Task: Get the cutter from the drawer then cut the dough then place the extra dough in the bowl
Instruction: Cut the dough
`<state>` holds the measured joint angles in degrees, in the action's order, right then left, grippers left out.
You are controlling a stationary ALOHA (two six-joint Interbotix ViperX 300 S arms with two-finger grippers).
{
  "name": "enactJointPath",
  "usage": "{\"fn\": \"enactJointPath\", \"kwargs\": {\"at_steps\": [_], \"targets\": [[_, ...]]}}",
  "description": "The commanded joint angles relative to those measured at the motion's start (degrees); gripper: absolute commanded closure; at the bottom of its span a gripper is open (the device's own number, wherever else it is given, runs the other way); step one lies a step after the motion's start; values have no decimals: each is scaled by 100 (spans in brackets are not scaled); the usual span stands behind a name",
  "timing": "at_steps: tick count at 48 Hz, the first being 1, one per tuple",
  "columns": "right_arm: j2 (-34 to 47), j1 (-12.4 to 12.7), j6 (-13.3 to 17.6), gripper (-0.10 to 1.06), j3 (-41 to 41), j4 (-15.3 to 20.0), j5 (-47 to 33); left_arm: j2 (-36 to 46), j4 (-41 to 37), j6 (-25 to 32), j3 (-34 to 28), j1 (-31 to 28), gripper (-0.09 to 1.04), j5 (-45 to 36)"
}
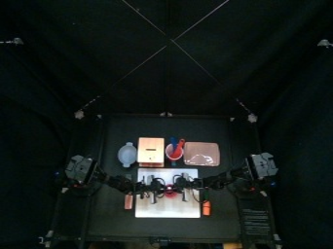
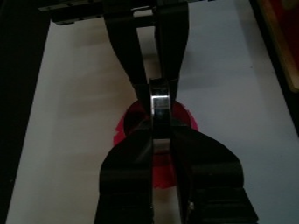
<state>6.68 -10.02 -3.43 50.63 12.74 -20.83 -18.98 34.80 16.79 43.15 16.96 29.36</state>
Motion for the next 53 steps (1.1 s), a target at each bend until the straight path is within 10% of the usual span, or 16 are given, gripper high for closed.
{"fn": "enactJointPath", "kwargs": {"at_steps": [1,53], "targets": [[-176,-9,-26,37,123,0,88,97,79,237,343,44,46,-237],[290,-9,-35,47,88,-35,281,167,-123,940,-26,-193,46,-1626]]}}
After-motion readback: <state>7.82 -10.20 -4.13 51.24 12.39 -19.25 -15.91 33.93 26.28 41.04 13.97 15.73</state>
